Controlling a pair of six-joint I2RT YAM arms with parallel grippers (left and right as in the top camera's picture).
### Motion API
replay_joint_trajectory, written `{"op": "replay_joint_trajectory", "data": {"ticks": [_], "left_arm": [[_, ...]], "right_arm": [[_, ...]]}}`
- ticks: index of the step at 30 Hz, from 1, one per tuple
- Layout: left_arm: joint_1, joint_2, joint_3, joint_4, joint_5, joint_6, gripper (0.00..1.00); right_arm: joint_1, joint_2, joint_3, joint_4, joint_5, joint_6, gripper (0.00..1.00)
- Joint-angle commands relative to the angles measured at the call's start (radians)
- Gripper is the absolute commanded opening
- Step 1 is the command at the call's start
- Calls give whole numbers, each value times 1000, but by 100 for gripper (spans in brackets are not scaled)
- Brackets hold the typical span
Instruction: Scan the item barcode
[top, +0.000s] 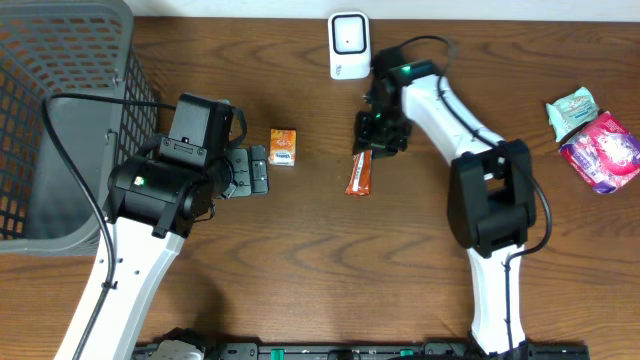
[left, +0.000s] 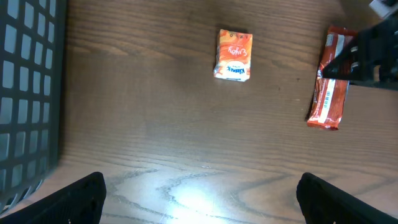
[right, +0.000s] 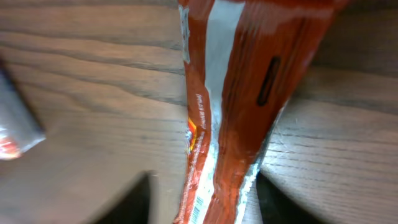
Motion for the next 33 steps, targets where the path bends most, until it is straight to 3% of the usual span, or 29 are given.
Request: {"op": "replay_joint_trajectory", "data": {"ticks": [1,4,8,11,18,24,30,33], "left_arm": [[5,5,3,-2,-9,6,98],[5,5,3,-2,-9,6,98],[5,5,3,-2,-9,6,98],[5,5,3,-3,-9,6,98],[5,5,3,-3,-9,5,98],[5,5,3,-2,-9,6,98],[5,5,3,-2,-9,6,98],[5,5,3,-2,-9,6,98]], "right_arm": [[31,-21,9,-12,178,67,57],[36,-21,9,-15,202,83,57],[36,-21,8,-43,255,110,46],[42,-21,14,-50,313,109,44],[66,-21,150,-189,510,109,39],[119,-21,223,-198,539,74,47],[198,-6,106,-79,689,-19,61],[213,-6,33,-22,710,-21,60]]}}
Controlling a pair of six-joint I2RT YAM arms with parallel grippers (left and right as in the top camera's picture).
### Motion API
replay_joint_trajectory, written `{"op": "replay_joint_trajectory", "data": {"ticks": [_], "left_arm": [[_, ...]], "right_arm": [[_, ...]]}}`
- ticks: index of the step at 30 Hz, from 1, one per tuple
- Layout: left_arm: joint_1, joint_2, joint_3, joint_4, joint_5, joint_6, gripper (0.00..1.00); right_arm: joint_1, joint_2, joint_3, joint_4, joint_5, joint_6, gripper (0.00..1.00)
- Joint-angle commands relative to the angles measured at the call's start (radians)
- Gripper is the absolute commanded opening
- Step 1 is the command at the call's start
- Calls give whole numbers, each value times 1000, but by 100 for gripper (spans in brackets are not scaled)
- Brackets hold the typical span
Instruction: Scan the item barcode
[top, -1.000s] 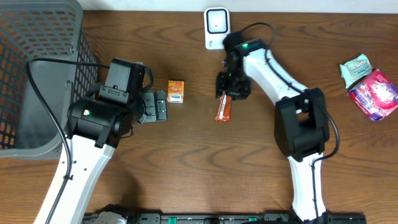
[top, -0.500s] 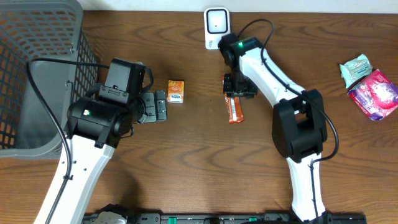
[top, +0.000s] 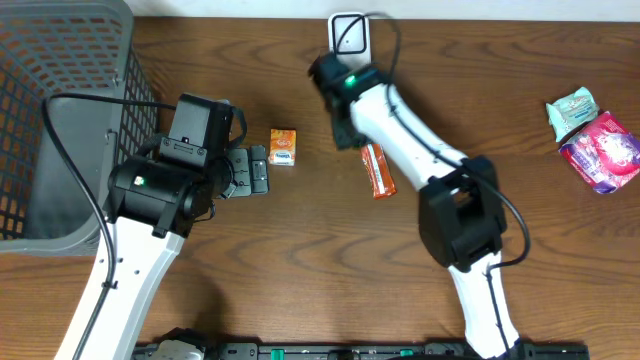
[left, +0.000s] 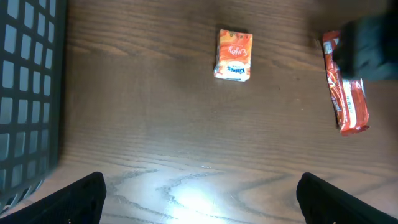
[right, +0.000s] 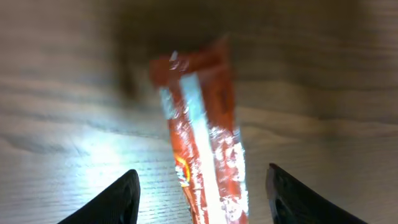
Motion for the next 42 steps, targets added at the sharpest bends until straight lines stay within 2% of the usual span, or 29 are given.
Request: {"op": "replay_joint_trajectory", "data": {"ticks": [1,10,14,20,23,28,35,38,42], "left_arm": [[5,5,3,-2,-9,6,98],[5,5,3,-2,-9,6,98],[5,5,3,-2,-9,6,98],[5,5,3,-2,-9,6,98],[5,5,3,-2,-9,6,98],[5,5,3,-2,-9,6,98],[5,5,3,-3,-9,6,98],[5,5,3,-3,-9,6,98],[5,5,3,-2,-9,6,98]], "right_arm": [[13,-5,-87,50,93,-35,60],[2,-5,-240,278,92,-128,59],[-11,-5,-306,333,74,-127,54],[-61,-5,-368,356,-54,-127,12],[-95,-6,-365,352,-153,-127,3],[-186,-8,-296,285,-439,-150,1],[-365,-8,-231,276,-1325,-287,1],[-425,-8,-244,279,-1456,-290,1],[-468,-7,-313,284,-1485,-289,1]]}}
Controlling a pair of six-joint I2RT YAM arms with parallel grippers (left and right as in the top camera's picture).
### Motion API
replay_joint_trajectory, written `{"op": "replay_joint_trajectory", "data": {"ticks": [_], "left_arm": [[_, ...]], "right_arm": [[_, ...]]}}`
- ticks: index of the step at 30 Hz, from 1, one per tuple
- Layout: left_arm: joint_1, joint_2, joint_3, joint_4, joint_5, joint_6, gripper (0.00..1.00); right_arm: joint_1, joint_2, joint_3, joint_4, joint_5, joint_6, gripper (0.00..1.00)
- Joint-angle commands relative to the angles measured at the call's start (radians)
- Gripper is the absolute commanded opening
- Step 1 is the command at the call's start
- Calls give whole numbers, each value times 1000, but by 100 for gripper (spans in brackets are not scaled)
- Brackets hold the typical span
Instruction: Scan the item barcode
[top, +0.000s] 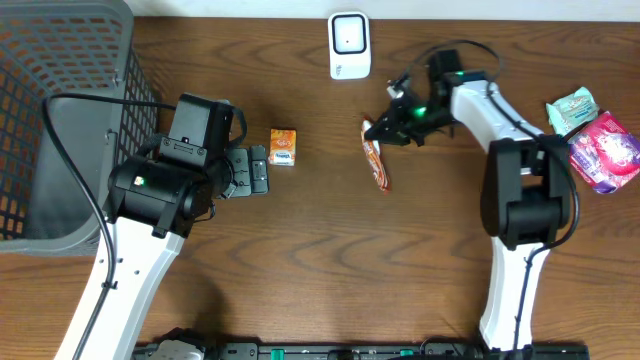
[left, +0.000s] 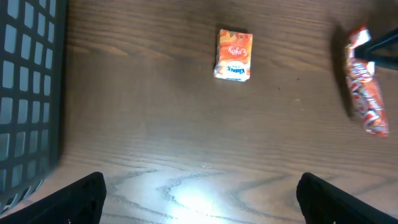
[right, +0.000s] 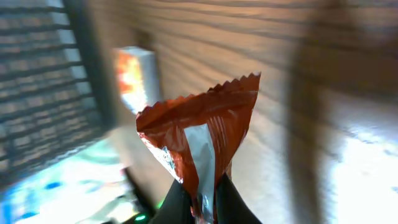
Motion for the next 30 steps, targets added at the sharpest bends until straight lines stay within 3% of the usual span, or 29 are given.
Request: {"op": "replay_joint_trajectory", "data": {"ticks": [1,5,9,13,17,23,30], "left_arm": [[5,5,3,-2,-9,6,98],[5,5,3,-2,-9,6,98],[5,5,3,-3,-9,6,98],[5,5,3,-3,-9,5,98],[5,5,3,-2,-9,6,98],[5,5,3,-2,-9,6,98],[5,5,3,-3,-9,5,98]], "right_arm": [[-23,2,-75,11,-194,-29,1],[-52,2,-185,96,-104,1,1],[-94,1,-198,67,160,72,4],[-139,1,-124,-58,285,58,17],[-161,1,37,-264,444,11,22],[-111,1,257,-541,536,-113,65],[-8,1,224,-595,617,-153,73]]}}
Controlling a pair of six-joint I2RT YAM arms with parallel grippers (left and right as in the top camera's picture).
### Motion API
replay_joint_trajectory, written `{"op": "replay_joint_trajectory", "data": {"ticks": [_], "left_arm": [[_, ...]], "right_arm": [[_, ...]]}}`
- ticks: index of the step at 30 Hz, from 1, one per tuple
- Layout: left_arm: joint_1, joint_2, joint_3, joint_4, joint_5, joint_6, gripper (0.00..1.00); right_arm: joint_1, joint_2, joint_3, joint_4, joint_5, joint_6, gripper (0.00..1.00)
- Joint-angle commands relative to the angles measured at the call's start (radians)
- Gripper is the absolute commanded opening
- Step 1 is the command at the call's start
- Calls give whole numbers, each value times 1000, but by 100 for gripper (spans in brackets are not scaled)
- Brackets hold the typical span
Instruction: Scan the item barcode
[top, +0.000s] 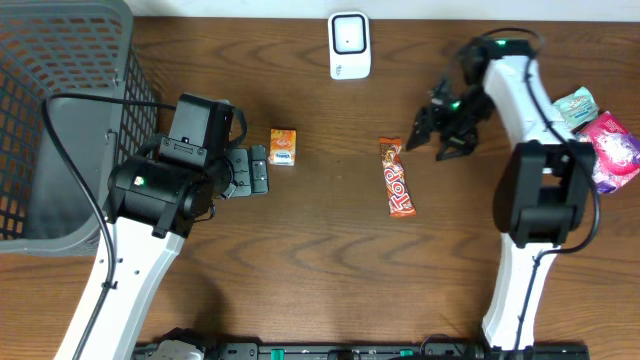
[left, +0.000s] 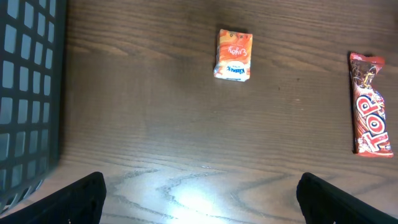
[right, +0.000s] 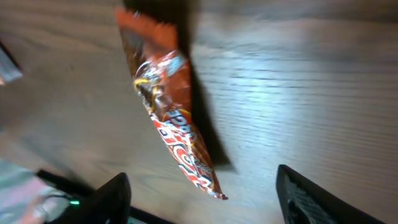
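Note:
An orange-red candy bar (top: 400, 178) lies flat on the wooden table, its "Top" label facing up; it also shows in the left wrist view (left: 370, 121) and the right wrist view (right: 171, 118). My right gripper (top: 437, 134) hovers just right of the bar's far end, open and empty (right: 205, 208). The white scanner (top: 349, 45) stands at the table's back edge. My left gripper (top: 250, 172) rests open at the left (left: 199, 208), holding nothing.
A small orange box (top: 283, 146) lies left of the bar, also seen from the left wrist (left: 234, 54). A grey mesh basket (top: 60, 120) fills the far left. Two snack packs, teal (top: 573, 108) and pink (top: 608, 150), sit at the right edge.
My right gripper was shut on one end of the bar, holding it tilted. Now it is open and further right, and the bar lies flat, label up. The left arm is unchanged.
First the bar lay seam side up with my right gripper at its far end. Then the gripper stood open near the scanner, the bar turned on the table. Later it was shut on the bar's end. Now the bar lies released, label up.

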Motion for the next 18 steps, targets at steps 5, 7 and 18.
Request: {"op": "replay_joint_trajectory", "data": {"ticks": [5,7,18], "left_arm": [[5,5,3,-3,-9,6,98],[5,5,3,-2,-9,6,98],[5,5,3,-3,-9,6,98]], "right_arm": [[106,0,-127,50,102,-42,86],[119,0,-172,86,102,-41,82],[127,0,-329,364,-42,27,1]]}}
